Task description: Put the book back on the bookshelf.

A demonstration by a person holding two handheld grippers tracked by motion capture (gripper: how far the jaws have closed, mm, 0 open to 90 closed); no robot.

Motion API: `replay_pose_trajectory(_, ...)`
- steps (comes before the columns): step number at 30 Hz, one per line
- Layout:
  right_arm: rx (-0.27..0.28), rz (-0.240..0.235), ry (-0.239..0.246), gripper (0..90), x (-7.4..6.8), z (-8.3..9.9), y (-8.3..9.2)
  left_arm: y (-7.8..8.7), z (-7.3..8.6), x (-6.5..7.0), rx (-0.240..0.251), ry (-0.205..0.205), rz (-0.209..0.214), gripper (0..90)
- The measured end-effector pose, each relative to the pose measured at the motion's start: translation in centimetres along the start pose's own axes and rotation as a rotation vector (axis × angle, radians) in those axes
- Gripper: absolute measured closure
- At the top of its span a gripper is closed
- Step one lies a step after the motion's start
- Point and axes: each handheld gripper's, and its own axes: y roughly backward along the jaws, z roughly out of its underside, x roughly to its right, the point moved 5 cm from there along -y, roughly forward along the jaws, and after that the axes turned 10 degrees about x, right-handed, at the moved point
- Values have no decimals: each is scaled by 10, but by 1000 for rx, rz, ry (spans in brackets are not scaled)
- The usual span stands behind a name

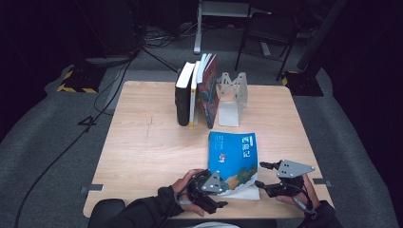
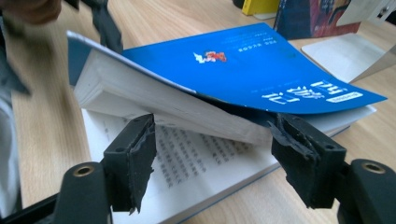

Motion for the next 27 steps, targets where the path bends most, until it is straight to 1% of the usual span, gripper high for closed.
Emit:
replay_pose_trajectory(1, 0, 3, 2, 300, 1, -1, -1, -6, -3, 1, -4, 0, -5, 239)
replay_pose_trajectory(2, 3, 3, 3, 300, 1, -3, -1, -12, -6, 1, -4, 9, -25, 236)
replay_pose_trajectory(3, 7, 5, 7, 299, 1, -4, -2, -15, -8, 1, -1, 24, -37, 234)
replay_pose_trajectory(4, 6, 7, 9, 298, 1, -5, -3, -19, -12, 0, 1, 32, -63, 239)
replay_pose_trajectory(5, 7, 9, 11, 296, 1, -6, -4, -22, -15, -1, -4, 30, -92, 262)
replay_pose_trajectory(6, 10, 10, 10, 295, 1, -7, -5, -23, -16, -1, -2, 37, -110, 282)
replay_pose_trajectory(8, 17, 17, 6, 290, 2, -10, -7, -29, -20, -3, 9, 53, -154, 288)
replay_pose_trajectory(9, 16, 21, 4, 291, 2, -11, -8, -29, -20, -3, 9, 53, -154, 291)
replay_pose_trajectory(10, 19, 20, 8, 292, 2, -12, -9, -32, -22, -6, 4, 55, -192, 306)
replay_pose_trajectory(11, 22, 24, 11, 292, 2, -13, -9, -33, -23, -8, 10, 59, -214, 332)
replay_pose_trajectory(12, 25, 26, 8, 292, 2, -14, -10, -34, -24, -10, 4, 67, -232, 350)
replay_pose_trajectory(13, 28, 27, 6, 292, 2, -15, -10, -34, -24, -10, 4, 67, -232, 372)
replay_pose_trajectory(14, 28, 27, 6, 292, 2, -15, -10, -34, -25, -13, 13, 75, -244, 372)
replay_pose_trajectory(15, 31, 27, 6, 292, 2, -16, -11, -34, -26, -14, 19, 80, -250, 411)
replay_pose_trajectory(16, 30, 29, 9, 293, 2, -16, -11, -32, -26, -15, 14, 77, -247, 443)
replay_pose_trajectory(18, 38, 31, 3, 294, 3, -17, -12, -29, -26, -16, 26, 73, -235, 497)
replay_pose_trajectory(19, 39, 35, 1, 295, 3, -17, -12, -28, -27, -16, 34, 66, -231, 531)
replay_pose_trajectory(20, 41, 40, 1, 296, 4, -17, -12, -27, -27, -15, 33, 41, -227, 564)
replay_pose_trajectory(22, 43, 44, -2, 307, 5, -17, -12, -25, -28, -13, 36, 1, -239, 677)
replay_pose_trajectory(23, 44, 47, -2, 305, 5, -17, -12, -23, -29, -13, 33, -11, -246, 693)
replay_pose_trajectory(25, 52, 46, -10, 306, 6, -18, -11, -20, -29, -15, 38, -10, -235, 725)
replay_pose_trajectory(27, 47, 39, -13, 305, 6, -17, -12, -18, -28, -16, 27, -22, -231, 754)
